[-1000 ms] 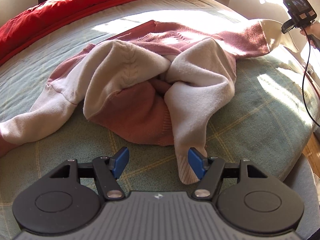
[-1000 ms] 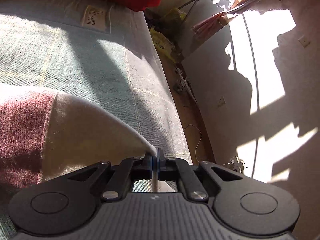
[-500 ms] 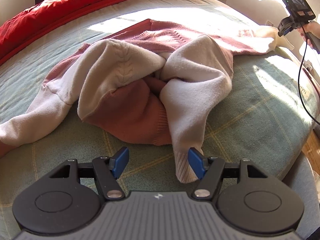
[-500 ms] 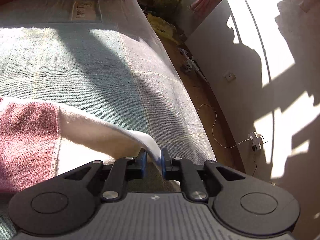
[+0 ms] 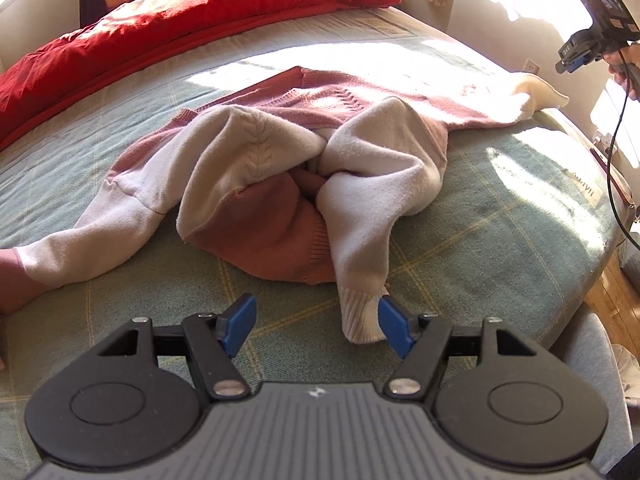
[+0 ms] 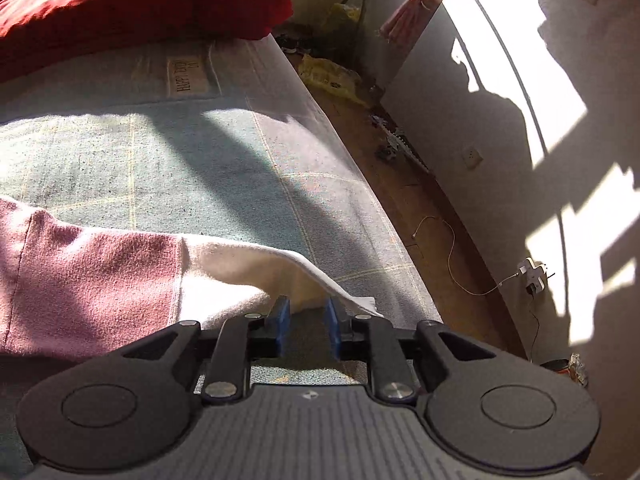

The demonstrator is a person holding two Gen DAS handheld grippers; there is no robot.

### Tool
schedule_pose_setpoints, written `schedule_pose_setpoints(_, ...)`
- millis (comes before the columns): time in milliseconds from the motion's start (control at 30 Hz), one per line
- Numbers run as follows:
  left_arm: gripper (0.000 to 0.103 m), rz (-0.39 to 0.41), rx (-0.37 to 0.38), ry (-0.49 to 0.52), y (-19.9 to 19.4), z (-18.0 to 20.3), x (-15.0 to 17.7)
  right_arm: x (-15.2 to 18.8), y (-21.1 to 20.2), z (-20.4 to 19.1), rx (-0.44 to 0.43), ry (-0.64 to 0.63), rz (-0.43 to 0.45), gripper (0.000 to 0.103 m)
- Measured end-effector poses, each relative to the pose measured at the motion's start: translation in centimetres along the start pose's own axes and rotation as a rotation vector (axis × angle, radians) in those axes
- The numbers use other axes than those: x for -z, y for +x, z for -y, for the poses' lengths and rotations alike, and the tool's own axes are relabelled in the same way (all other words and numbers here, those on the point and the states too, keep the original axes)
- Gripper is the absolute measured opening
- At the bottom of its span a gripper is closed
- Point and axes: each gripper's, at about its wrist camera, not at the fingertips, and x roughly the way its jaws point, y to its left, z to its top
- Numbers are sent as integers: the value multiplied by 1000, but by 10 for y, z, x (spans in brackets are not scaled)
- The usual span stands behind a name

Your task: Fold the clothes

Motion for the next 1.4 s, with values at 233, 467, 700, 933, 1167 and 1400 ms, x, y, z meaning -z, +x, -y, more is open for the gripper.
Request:
schedule_pose_setpoints(233,72,32,-8,-2,-23,0,14,18,-63,-36,-199,-45,40,29)
schedule_pose_setpoints(467,73,80,-21,-45,-49,-8,28,35,-134,-107,-345,-197,113,36)
schedule_pose_setpoints(700,73,103,-24,-89,-63,-20,42,55,-182,-175,-505,-259,132,42)
schedule_pose_setpoints(933,73,102,-25,-160,-66,-39,54,99,-194,-241,-652,-296,58,45)
schedule_pose_setpoints(1167,73,110,-8,-218,-65,-53,57,139,-180,-283,-754,-232,-45,55)
schedule_pose_setpoints(1400,75,112,39,-290,-57,-65,54,161,-159,-306,-768,-184,-118,57)
